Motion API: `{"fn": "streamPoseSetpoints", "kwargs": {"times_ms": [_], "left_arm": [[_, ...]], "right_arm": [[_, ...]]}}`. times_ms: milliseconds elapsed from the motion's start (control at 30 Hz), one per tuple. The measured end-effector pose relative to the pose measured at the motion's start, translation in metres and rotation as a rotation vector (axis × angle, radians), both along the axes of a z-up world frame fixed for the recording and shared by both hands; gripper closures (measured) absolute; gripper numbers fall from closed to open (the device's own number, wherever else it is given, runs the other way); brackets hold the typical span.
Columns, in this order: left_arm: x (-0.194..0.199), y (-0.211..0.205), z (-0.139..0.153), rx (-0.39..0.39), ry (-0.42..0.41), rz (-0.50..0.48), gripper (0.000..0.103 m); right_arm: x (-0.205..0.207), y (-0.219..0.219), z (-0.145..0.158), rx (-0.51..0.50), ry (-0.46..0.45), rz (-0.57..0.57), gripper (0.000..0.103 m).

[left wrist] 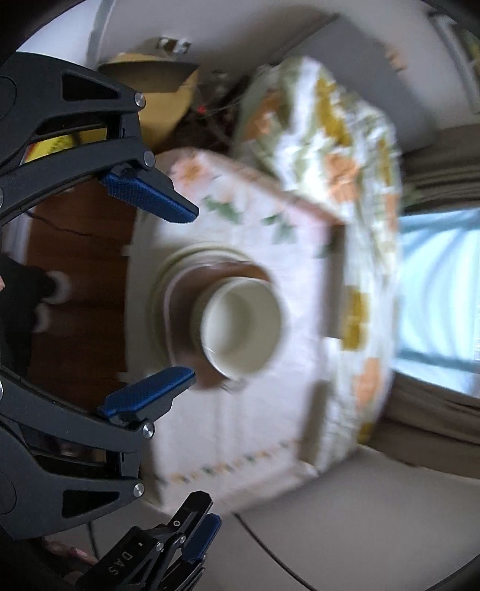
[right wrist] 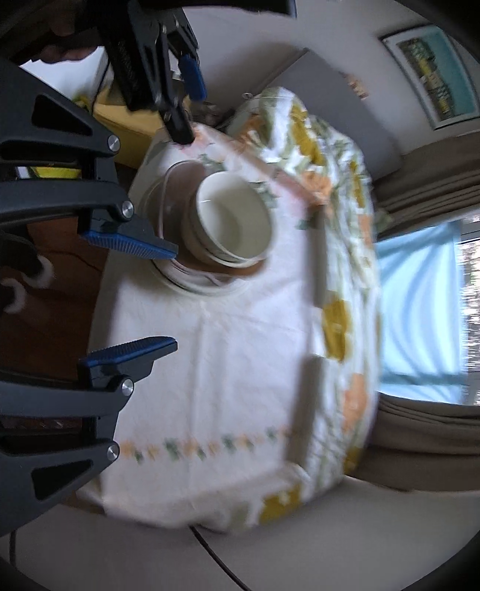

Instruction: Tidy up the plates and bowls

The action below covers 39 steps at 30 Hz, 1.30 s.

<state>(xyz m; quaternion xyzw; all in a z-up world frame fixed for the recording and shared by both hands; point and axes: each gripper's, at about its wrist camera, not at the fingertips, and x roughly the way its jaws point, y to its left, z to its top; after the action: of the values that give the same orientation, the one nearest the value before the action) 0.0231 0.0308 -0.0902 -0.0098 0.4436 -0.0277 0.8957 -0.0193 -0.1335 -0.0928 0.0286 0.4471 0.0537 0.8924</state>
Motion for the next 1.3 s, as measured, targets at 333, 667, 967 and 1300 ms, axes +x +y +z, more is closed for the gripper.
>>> {"fn": "streamPoseSetpoints", "kwargs": {"times_ms": [333, 667, 967, 1300], "left_arm": [[-0.072, -0.023, 0.104, 0.032, -0.388, -0.058, 0.0], [-0.084, -0.031, 0.11, 0.051, -0.431, -0.071, 0.0], [-0.089, -0.038, 0.109, 0.073, -0.446, -0.071, 0.0], [-0.089, -0.039, 0.109, 0.078, -0.448, -0.067, 0.0]], "right_arm": [[-0.071, -0.027, 0.099, -0.051, -0.297, -0.142, 0.003], [-0.092, -0.039, 0.107, -0.063, -0.387, -0.214, 0.003], [-0.098, -0.041, 0.108, -0.065, -0.392, -0.221, 0.003], [-0.097, -0.039, 0.108, -0.064, -0.391, -0.222, 0.003]]}}
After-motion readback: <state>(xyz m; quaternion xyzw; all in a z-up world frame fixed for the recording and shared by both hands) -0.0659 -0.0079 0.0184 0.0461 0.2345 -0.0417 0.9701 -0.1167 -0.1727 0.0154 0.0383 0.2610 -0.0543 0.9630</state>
